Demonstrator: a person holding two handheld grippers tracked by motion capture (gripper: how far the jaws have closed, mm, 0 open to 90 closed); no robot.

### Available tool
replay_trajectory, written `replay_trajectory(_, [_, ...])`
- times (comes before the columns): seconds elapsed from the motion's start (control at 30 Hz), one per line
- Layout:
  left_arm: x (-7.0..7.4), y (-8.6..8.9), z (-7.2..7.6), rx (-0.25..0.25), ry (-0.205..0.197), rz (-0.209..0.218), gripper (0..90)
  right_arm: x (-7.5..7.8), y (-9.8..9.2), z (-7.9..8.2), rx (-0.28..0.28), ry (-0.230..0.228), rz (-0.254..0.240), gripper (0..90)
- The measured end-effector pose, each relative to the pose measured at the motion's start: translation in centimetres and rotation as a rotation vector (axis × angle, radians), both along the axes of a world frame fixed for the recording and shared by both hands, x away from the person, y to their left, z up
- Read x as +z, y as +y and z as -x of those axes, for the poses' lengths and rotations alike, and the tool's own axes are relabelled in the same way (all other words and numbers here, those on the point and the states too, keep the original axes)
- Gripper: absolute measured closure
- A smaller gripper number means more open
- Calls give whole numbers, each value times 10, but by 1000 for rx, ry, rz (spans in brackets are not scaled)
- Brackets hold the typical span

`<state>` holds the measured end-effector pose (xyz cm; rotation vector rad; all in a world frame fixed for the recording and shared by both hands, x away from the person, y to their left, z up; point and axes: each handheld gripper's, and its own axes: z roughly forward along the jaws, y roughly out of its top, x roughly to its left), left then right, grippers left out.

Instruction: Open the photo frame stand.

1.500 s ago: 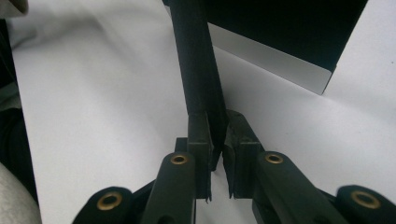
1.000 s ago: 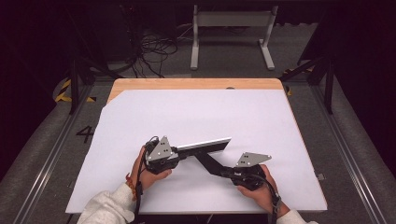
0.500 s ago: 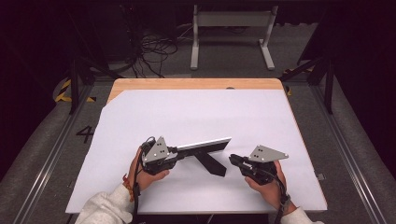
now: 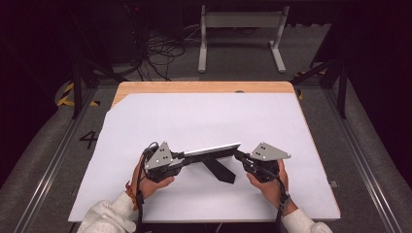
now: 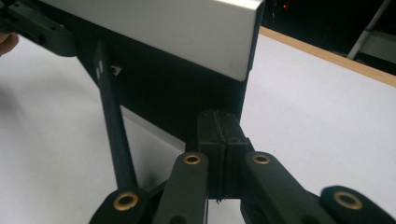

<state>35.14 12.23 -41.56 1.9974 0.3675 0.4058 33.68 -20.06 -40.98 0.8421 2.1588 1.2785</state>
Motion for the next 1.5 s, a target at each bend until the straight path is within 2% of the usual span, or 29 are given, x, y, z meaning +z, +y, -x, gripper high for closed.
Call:
replay_trajectory(0.33, [0,-3,3,-7,3,-6,797,-3,7,-4,-13,-7,9,900])
replay_trajectory(0.53, [0,-3,3,-10,13,4,800,1,12,-1,-7,-42,7,900])
replay_trajectory(0.87, [0,-5,8,-17,22,-1,819,-1,19,-5,-14,-36,10,900])
replay_trajectory(1.0, [-1,-6,8,-22,22,-2,814,-3,21,-9,-20,-38,-7,900])
replay_trajectory(1.37, [0,-11,14,-11,7,-22,803,-4,33,-12,0,-30,-14,900])
replay_trajectory(1.5, [1,-12,16,-12,-7,-42,801,-3,36,-12,2,-28,-16,900])
